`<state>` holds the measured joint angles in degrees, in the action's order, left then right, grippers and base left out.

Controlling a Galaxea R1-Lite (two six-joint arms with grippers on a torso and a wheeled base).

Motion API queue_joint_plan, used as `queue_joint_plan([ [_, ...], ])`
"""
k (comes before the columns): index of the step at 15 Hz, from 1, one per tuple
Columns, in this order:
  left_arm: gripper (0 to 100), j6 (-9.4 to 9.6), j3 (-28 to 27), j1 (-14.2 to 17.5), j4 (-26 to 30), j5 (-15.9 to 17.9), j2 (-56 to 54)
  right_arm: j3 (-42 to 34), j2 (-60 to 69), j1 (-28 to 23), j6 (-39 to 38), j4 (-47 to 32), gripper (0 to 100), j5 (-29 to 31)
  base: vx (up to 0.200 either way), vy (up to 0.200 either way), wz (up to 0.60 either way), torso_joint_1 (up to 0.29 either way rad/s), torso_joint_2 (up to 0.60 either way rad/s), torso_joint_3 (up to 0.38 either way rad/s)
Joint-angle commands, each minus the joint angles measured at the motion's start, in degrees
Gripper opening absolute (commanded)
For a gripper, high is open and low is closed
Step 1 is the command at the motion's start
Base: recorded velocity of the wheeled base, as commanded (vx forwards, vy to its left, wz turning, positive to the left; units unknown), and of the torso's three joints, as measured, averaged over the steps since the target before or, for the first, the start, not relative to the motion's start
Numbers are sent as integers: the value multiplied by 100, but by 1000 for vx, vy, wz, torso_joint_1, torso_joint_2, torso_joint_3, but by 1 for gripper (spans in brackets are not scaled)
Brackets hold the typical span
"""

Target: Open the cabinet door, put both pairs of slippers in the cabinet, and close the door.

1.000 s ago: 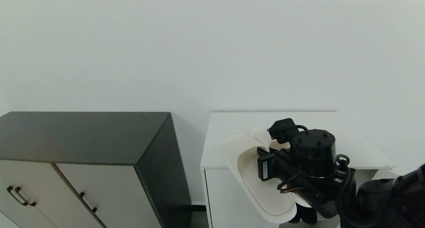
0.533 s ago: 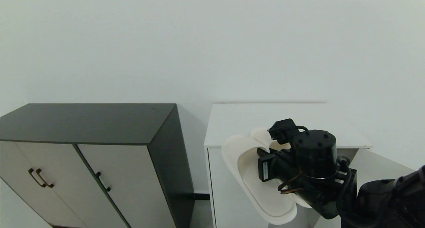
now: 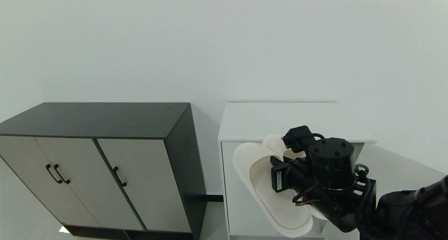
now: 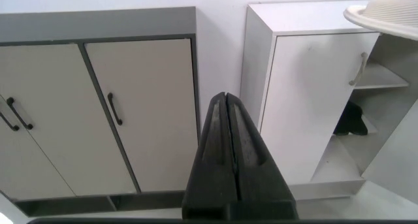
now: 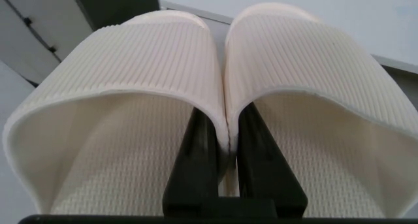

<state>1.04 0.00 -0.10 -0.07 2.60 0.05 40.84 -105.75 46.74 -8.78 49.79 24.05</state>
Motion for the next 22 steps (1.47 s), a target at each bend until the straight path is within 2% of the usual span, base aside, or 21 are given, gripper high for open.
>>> queue_joint_plan([
  [1, 0, 2, 0, 1, -1, 4, -5, -15, -24, 11, -1, 5, 0, 3, 0, 0, 0, 0, 0, 0],
  [12, 0, 2, 0, 1, -1, 4, 4, -6, -33, 19, -1, 5, 0, -6, 0, 0, 0, 0, 0, 0],
  [22, 0, 2, 0, 1, -1, -5, -5, -23, -15, 2, -1, -4, 0, 3, 0, -200, 0, 1, 3, 3],
])
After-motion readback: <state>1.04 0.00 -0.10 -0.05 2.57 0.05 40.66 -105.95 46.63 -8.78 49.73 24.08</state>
